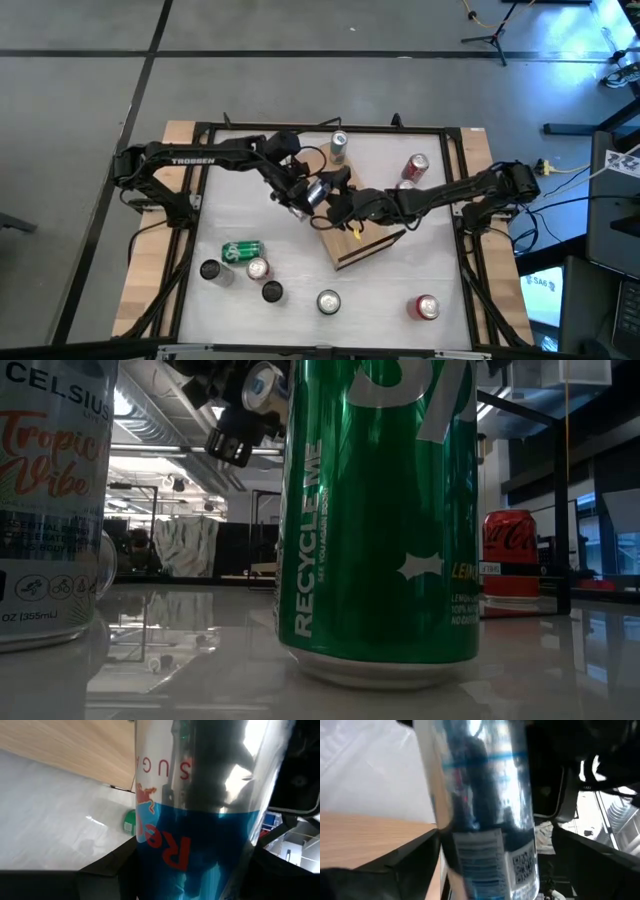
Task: Place canned beverage on shelf
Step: Put the blue soda can on the shelf aligned with the other blue soda can
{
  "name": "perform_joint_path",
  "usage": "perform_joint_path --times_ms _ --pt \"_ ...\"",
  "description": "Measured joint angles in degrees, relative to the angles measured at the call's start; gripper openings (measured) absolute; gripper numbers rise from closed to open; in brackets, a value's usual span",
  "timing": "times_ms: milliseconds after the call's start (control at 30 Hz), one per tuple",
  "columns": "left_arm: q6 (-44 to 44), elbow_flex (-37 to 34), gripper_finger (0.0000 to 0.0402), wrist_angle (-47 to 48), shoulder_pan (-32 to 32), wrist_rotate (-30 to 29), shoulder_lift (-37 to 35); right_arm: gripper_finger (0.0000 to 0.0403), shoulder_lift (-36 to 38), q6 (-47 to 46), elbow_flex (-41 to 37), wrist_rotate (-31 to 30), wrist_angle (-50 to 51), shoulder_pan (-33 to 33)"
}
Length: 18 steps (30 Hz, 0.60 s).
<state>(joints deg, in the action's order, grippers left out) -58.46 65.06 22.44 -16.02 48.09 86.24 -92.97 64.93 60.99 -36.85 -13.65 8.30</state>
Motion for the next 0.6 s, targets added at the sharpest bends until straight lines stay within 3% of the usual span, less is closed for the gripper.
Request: perform_joint_path --times_ms 367,600 --pt "-0.1 0.0 0.0218 -0.2 0.0 -0.2 -0.1 0.0257 0.0 0.2 0.0 2.4 0.6 -0.1" --pt "-0.3 0.0 0.0227 -0.1 0.0 -1.6 -0.1 0.0237 0.0 0.5 0.0 2.5 0.7 -0.1"
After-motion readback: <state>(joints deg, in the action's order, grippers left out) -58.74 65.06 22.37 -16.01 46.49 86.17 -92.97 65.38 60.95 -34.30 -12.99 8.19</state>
